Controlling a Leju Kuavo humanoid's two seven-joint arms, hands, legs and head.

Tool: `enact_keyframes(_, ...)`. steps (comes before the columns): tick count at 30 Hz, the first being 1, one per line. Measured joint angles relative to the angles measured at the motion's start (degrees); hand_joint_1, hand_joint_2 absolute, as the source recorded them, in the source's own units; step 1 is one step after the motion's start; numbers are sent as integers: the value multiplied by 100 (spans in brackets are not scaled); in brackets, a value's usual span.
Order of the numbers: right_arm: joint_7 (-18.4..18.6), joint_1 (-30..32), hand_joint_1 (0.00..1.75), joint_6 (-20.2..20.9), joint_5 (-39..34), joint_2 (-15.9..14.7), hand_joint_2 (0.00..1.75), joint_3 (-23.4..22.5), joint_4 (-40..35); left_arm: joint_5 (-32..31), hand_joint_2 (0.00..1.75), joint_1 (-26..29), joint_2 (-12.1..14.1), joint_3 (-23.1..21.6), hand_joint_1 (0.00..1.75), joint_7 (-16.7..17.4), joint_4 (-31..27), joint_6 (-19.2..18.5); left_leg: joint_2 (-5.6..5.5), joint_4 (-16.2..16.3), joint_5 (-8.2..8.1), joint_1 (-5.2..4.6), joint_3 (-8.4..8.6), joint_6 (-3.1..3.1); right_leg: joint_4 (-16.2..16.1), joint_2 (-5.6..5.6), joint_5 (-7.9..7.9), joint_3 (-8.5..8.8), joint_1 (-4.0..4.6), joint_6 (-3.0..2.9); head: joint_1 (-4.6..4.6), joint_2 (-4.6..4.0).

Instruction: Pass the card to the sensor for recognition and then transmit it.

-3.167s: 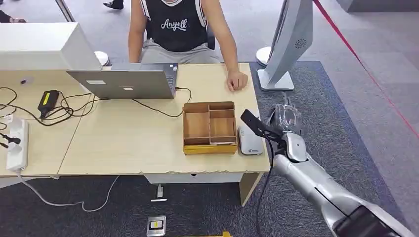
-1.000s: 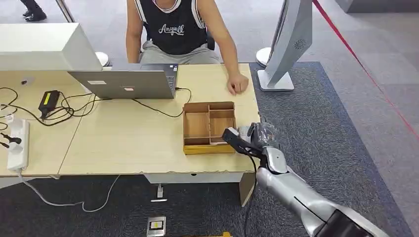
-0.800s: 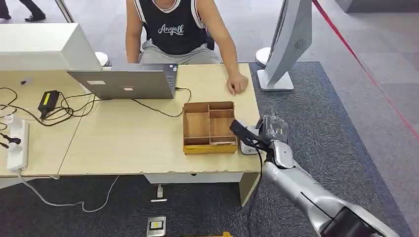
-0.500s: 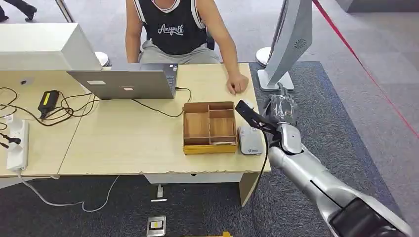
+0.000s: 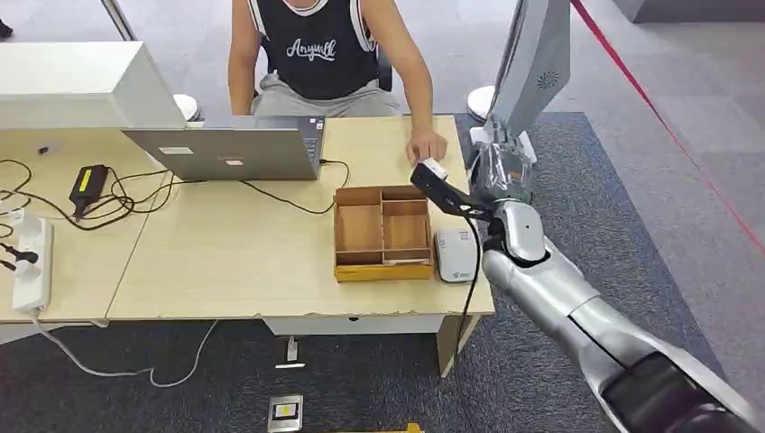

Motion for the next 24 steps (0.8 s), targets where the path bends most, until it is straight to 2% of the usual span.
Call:
enact_keyframes(4, -53, -320, 175, 313, 179, 271, 175, 70, 50, -144, 0, -66, -2, 0, 0, 11, 0, -81, 2, 0, 3, 1, -5, -3, 4, 2, 1, -10, 1, -2, -2, -2)
enact_keyframes(9, -153, -627, 175, 470, 61, 577, 175, 166, 242, -236, 0, -91, -4, 0, 0, 15, 0, -146, 0, 0, 5, 5, -10, -6, 4, -1, 1, -12, 5, -2, -2, 0)
enact_keyframes(17, -297, -1016, 175, 424, -313, 1036, 175, 234, 935, -312, 0, -117, 0, 0, 0, 15, 0, -186, 0, 0, 5, 5, -12, -6, 4, -1, 1, -15, 5, -2, 0, -2)
enact_keyframes(24, 42, -1259, 175, 243, -435, 1281, 175, 297, 1594, -422, 0, -111, 7, 0, 0, 50, 0, -264, 0, 0, 5, 4, -12, -6, 4, 0, 1, -16, 5, -2, 0, -2)
